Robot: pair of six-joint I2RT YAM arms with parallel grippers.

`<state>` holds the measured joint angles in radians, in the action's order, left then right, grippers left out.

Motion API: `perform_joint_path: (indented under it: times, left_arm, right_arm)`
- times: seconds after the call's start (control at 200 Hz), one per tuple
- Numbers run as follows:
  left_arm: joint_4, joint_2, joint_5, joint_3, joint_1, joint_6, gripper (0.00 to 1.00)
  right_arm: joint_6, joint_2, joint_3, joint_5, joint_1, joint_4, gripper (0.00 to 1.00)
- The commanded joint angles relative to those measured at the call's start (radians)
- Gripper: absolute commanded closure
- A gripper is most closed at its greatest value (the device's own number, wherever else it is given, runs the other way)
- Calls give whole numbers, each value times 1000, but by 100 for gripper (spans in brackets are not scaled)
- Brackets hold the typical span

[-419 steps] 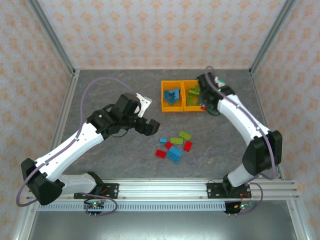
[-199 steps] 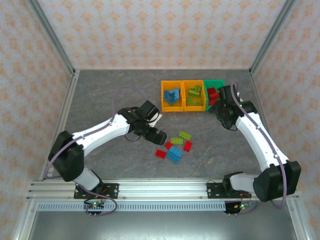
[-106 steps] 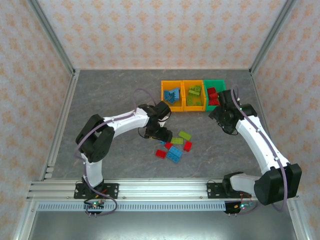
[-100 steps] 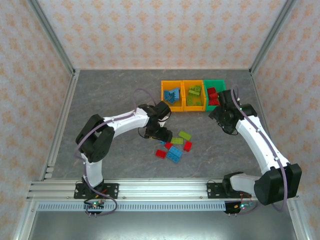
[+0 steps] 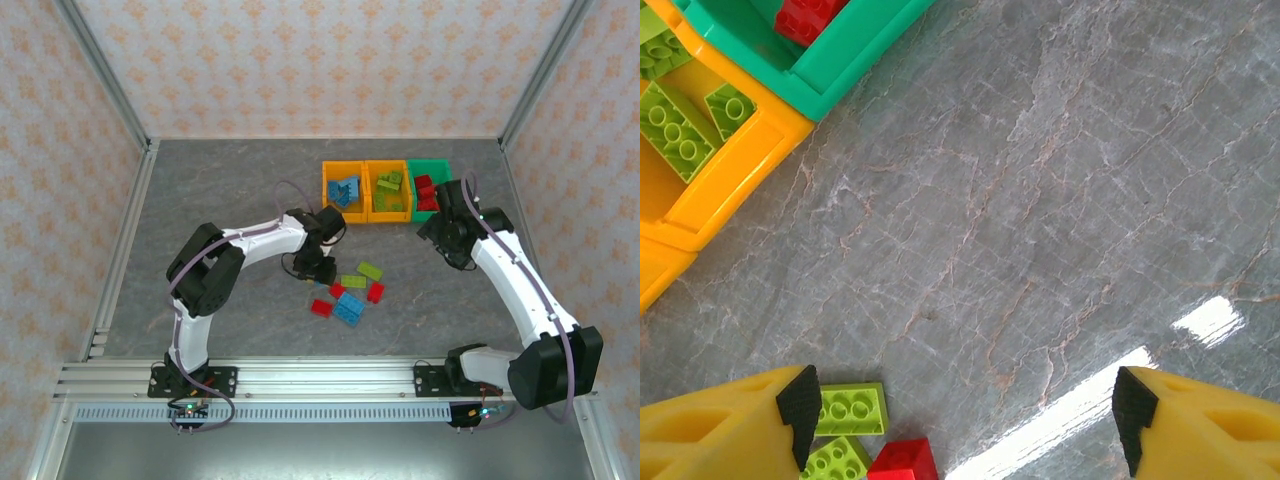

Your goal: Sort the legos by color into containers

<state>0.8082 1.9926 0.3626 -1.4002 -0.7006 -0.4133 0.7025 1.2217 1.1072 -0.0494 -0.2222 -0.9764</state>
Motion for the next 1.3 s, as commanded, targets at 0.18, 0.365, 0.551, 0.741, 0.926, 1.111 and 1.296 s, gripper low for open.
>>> perform_joint_path:
  times: [0.18, 0.365, 0.551, 0.741, 0.926, 1.111, 1.296]
  left_arm:
    - [157, -145, -151, -235, 5, 82, 74]
    - [121, 17, -369, -512, 51, 109, 75]
    - [107, 288, -477, -887, 101, 70, 75]
    - [104, 465, -504, -1200, 110, 82, 52]
    - [108, 427, -501, -1222, 116, 98, 38]
    - [68, 172, -453, -975, 116, 86, 39]
    - [-131, -262, -349, -478, 115, 106, 39]
  right_arm:
    - [-20, -111, -70, -128, -41, -8, 22]
    - [13, -126, -89, -119, -48, 28, 21]
    - [-10, -121, -28, -94, -48, -8, 21]
    - [-30, -137, 19, -86, -47, -30, 21]
    - [-57, -161, 18, -97, -52, -77, 19]
    - [20, -144, -60, -136, -123, -48, 16]
    - [102, 31, -70, -122, -287, 66, 11]
